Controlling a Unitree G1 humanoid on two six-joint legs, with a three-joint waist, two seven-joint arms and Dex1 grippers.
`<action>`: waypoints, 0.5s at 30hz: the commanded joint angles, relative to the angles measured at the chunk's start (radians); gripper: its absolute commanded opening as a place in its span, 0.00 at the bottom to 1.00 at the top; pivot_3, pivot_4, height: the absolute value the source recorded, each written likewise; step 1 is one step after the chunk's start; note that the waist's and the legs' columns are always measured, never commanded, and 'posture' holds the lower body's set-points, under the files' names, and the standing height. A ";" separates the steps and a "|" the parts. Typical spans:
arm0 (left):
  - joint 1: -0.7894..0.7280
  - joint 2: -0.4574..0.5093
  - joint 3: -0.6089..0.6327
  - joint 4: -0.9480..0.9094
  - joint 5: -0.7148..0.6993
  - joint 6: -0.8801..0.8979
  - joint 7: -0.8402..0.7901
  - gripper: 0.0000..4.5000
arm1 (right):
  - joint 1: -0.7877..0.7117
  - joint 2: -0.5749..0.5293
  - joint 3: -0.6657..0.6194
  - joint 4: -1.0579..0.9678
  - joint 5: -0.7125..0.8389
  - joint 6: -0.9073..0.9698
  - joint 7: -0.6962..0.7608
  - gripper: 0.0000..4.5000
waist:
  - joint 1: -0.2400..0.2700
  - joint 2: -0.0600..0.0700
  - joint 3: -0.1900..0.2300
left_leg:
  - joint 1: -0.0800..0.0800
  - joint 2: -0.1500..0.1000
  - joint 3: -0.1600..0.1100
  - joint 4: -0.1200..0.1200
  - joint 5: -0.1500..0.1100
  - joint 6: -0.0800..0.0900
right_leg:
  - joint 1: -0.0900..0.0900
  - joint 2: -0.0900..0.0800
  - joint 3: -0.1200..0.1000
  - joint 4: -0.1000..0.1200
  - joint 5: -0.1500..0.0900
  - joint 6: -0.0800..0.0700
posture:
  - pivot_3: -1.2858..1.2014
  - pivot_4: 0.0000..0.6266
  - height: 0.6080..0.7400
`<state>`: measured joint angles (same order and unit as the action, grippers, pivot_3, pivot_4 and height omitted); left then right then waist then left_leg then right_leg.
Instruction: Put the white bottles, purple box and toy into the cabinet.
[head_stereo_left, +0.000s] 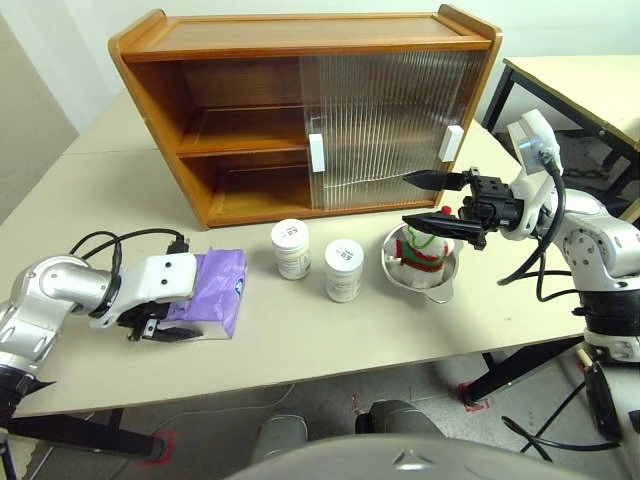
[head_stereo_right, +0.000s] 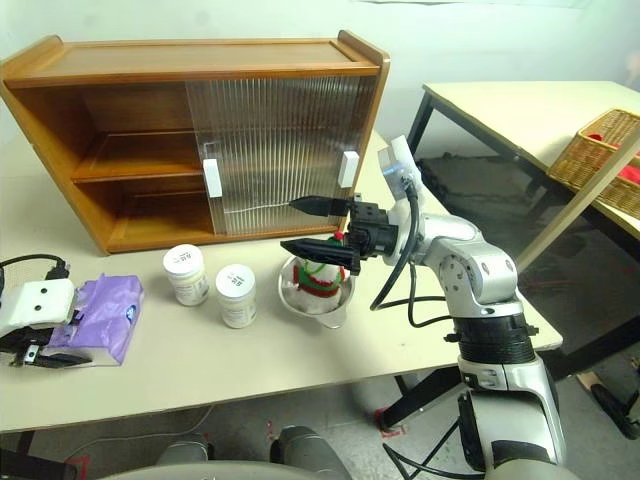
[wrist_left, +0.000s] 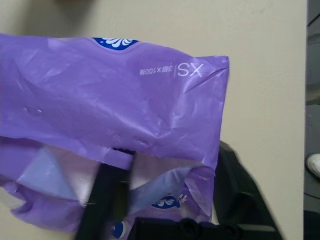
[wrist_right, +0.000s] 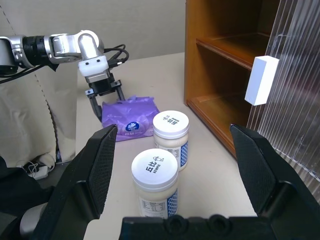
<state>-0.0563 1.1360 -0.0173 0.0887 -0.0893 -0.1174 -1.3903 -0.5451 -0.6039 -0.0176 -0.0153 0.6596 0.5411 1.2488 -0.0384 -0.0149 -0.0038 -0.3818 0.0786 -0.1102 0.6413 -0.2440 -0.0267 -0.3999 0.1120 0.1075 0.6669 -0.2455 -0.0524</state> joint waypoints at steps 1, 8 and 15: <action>-0.011 -0.001 -0.008 0.002 -0.010 0.016 -0.006 0.32 | 0.001 -0.006 -0.005 -0.005 -0.007 -0.006 -0.001 1.00 | 0.000 0.000 0.000 | 0.000 0.000 0.000 0.000 0.000 0.000 | 0.000 0.000 0.000 0.000 0.000 0.000 | 0.50 0.00 1.00; 0.007 0.025 0.020 -0.050 -0.049 0.046 -0.022 0.01 | -0.004 -0.003 0.001 0.007 -0.013 -0.012 0.004 1.00 | 0.000 0.000 0.000 | -0.001 0.000 -0.002 0.000 0.000 0.000 | 0.000 0.000 -0.001 0.000 0.000 -0.001 | 0.51 0.00 1.00; -0.070 0.095 0.069 -0.150 -0.144 0.145 -0.079 0.01 | -0.021 0.009 0.015 0.037 -0.023 -0.027 0.012 1.00 | 0.004 0.000 0.000 | -0.002 -0.001 -0.004 0.000 0.000 0.000 | 0.000 0.001 -0.002 -0.001 0.000 -0.001 | 0.51 0.00 1.00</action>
<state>-0.1010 1.2080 0.0282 -0.0346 -0.2067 0.0041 -1.4511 -0.5485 -0.5986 -0.0167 0.0107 0.6522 0.5273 1.2517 -0.0346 -0.0149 -0.0040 -0.3833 0.0777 -0.1144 0.6414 -0.2441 -0.0269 -0.3998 0.1126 0.1052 0.6658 -0.2458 -0.0530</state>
